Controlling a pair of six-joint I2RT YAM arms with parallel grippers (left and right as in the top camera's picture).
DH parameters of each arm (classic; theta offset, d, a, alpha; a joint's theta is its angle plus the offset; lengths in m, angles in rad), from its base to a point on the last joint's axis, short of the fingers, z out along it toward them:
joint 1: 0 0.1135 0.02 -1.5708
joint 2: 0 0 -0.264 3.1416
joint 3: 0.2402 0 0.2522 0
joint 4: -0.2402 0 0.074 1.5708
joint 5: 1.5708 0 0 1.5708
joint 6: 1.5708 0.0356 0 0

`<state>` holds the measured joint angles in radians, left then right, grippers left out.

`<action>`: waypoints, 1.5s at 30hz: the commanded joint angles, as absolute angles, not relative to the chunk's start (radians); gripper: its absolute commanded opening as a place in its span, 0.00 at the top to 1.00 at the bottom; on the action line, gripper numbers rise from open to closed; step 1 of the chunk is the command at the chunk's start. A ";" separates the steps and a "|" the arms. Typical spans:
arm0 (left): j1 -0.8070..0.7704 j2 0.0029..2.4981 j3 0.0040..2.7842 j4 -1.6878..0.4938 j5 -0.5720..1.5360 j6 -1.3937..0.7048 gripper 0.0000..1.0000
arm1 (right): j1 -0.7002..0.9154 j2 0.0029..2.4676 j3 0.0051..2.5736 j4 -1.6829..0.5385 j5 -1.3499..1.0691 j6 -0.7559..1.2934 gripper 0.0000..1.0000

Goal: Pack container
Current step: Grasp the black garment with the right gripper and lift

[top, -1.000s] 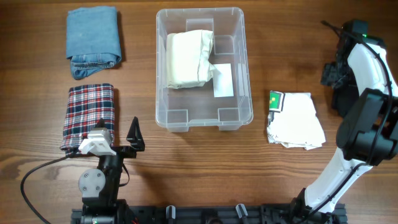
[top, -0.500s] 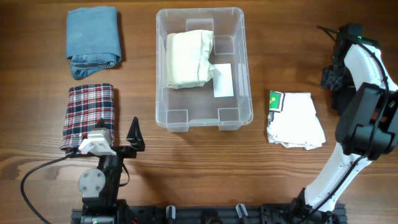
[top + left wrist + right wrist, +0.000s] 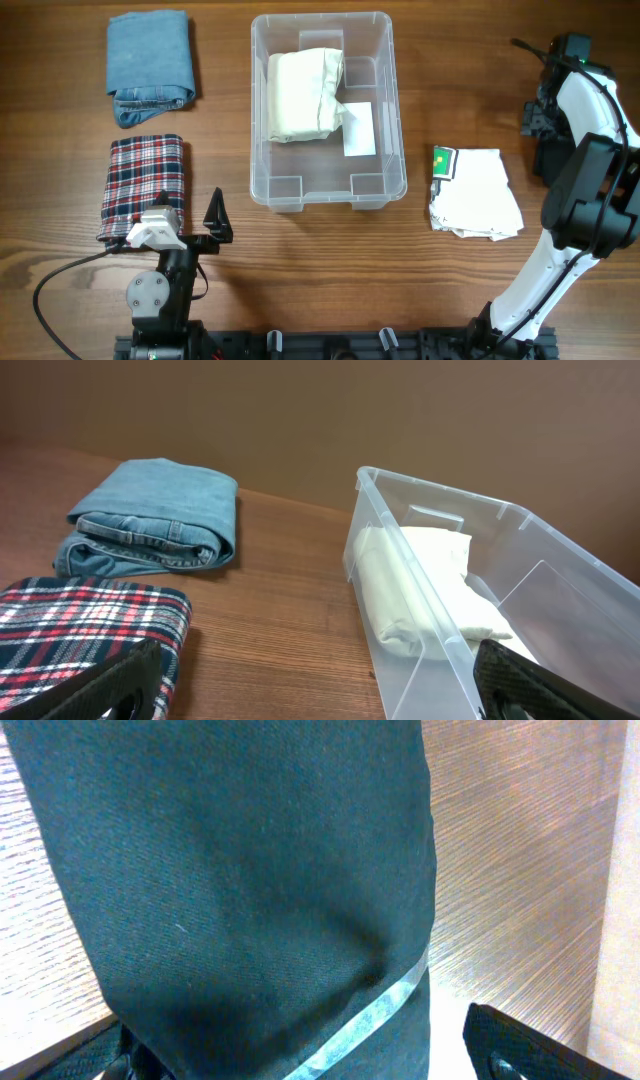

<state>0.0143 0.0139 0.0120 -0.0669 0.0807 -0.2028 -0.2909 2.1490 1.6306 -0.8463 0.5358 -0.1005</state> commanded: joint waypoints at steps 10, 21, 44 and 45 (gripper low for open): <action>0.020 0.007 0.006 -0.068 0.093 -0.190 0.00 | -0.295 2.211 1.625 -0.824 0.508 -0.140 0.01; 0.020 0.007 0.006 -0.068 0.093 -0.190 0.00 | -0.296 2.233 1.625 -0.797 0.506 -0.130 0.17; 0.020 0.007 0.006 -0.068 0.093 -0.190 0.00 | -0.262 1.953 1.711 -0.911 0.276 0.068 0.76; 0.020 0.007 0.006 -0.068 0.093 -0.190 0.00 | -0.251 1.920 1.711 -0.912 0.263 0.068 0.76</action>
<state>0.0143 0.0139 0.0120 -0.0669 0.0807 -0.2028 -0.2813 2.0777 1.6672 -0.9127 0.3233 0.0196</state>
